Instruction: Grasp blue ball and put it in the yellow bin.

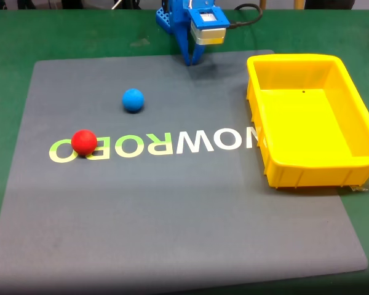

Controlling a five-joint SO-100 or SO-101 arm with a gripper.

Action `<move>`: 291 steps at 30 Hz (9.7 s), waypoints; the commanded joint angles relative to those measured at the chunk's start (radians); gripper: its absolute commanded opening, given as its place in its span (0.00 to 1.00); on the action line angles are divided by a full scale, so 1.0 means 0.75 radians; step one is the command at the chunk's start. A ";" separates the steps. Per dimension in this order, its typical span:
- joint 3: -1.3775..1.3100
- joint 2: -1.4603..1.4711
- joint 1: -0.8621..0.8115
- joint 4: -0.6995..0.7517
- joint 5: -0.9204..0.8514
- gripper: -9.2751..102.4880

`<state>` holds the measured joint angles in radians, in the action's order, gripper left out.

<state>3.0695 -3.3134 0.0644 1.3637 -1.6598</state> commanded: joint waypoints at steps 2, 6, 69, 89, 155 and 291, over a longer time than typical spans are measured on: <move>0.041 -0.020 0.014 0.020 0.020 0.08; 0.041 -0.020 0.014 0.020 0.020 0.08; -1.293 2.021 -0.708 -1.008 -0.245 0.39; -1.522 2.362 -0.657 -1.062 -0.207 0.37; -1.925 2.064 0.532 -1.164 -0.006 0.08; 0.041 0.006 -0.164 0.008 0.008 0.08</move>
<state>3.0695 -3.3103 -0.0383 1.3637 -1.6490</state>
